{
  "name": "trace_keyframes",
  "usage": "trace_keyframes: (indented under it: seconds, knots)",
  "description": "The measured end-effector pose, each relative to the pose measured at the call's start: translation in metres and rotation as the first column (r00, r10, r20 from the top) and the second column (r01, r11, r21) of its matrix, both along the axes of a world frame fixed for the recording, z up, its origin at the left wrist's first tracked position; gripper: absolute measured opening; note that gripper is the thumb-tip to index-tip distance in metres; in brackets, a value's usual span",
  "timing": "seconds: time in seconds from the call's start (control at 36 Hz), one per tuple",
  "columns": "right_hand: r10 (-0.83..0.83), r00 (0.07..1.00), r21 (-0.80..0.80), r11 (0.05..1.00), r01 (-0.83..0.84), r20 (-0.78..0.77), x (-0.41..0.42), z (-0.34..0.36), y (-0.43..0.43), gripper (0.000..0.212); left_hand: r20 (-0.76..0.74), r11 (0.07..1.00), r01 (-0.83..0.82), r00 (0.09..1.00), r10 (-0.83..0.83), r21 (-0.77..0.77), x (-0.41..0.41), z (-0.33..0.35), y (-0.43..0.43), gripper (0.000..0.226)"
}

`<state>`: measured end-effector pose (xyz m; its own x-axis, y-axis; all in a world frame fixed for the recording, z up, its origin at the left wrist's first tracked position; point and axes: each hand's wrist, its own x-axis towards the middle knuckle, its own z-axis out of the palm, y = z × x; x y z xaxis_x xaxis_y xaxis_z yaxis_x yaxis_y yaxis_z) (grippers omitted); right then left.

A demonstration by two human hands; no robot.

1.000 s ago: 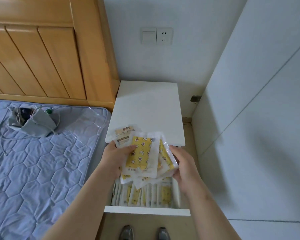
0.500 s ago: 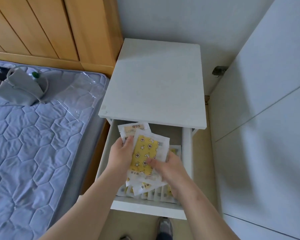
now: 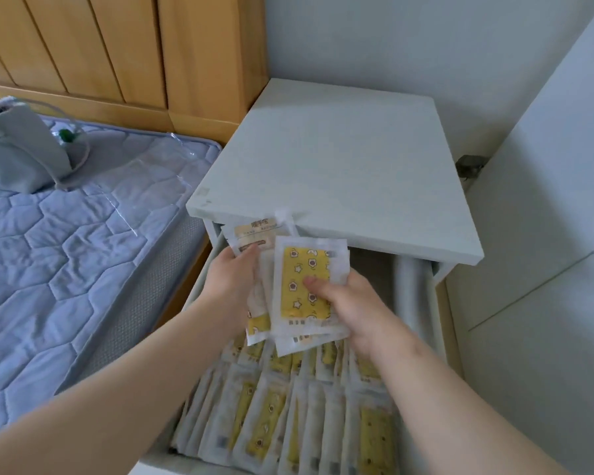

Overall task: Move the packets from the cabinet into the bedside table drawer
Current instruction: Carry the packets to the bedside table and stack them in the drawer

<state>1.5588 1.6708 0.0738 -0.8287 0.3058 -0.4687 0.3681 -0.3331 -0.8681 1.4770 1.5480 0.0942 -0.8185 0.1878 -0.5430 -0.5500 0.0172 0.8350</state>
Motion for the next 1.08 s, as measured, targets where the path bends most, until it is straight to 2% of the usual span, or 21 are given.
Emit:
trace_keyframes:
  seconds: [0.11, 0.28, 0.42, 0.53, 0.61, 0.67, 0.75, 0.81, 0.89, 0.97, 1.08]
  knots:
    - [-0.048, 0.999, -0.091, 0.995, 0.046, -0.015, -0.005, -0.032, 0.017, 0.022, -0.023, 0.999, 0.021, 1.000, -0.020, 0.029, -0.014, -0.027, -0.005, 0.014]
    - [-0.025, 1.000, -0.270, 0.963, 0.022, -0.005, 0.002, -0.068, 0.021, 0.015, -0.024, 0.997, 0.080, 0.997, -0.079, 0.023, -0.014, -0.054, -0.021, 0.021]
    - [-0.027, 0.999, -0.267, 0.963, 0.019, -0.027, 0.000, -0.071, 0.033, 0.024, 0.019, 0.994, 0.059, 0.998, -0.061, 0.096, -0.013, -0.061, -0.030, 0.026]
    - [0.002, 0.999, -0.286, 0.958, -0.015, -0.046, -0.001, -0.069, 0.030, 0.028, 0.039, 0.981, 0.078, 0.996, -0.086, 0.177, -0.012, -0.066, -0.029, 0.040]
    - [-0.008, 0.998, -0.276, 0.961, -0.010, -0.064, -0.004, -0.068, 0.024, 0.031, 0.000, 0.973, 0.169, 0.985, -0.171, 0.159, -0.012, -0.066, -0.027, 0.045]
    - [-0.028, 0.996, -0.244, 0.970, 0.006, -0.085, -0.006, -0.067, 0.022, 0.031, -0.050, 0.956, 0.282, 0.959, -0.279, 0.081, -0.014, -0.066, -0.027, 0.043]
    - [-0.048, 0.990, -0.213, 0.977, 0.020, -0.130, -0.009, -0.066, 0.022, 0.029, -0.119, 0.882, 0.446, 0.877, -0.465, -0.153, -0.017, -0.066, -0.027, 0.034]
    - [-0.042, 0.990, -0.205, 0.979, 0.013, -0.136, -0.010, -0.067, 0.023, 0.025, -0.128, 0.791, 0.531, 0.800, -0.586, -0.303, -0.018, -0.064, -0.027, 0.029]
    - [-0.010, 0.992, -0.170, 0.985, -0.013, -0.129, -0.009, -0.069, 0.024, 0.023, -0.065, 0.622, 0.641, 0.671, -0.738, -0.449, -0.018, -0.063, -0.027, 0.026]
    - [0.066, 0.994, -0.148, 0.986, -0.079, -0.090, -0.007, -0.070, 0.023, 0.023, 0.009, 0.482, 0.711, 0.566, -0.824, -0.512, -0.015, -0.066, -0.028, 0.028]
    - [0.123, 0.991, -0.110, 0.986, -0.127, -0.045, -0.004, -0.071, 0.022, 0.021, 0.033, 0.438, 0.755, 0.517, -0.855, -0.489, -0.015, -0.066, -0.029, 0.028]
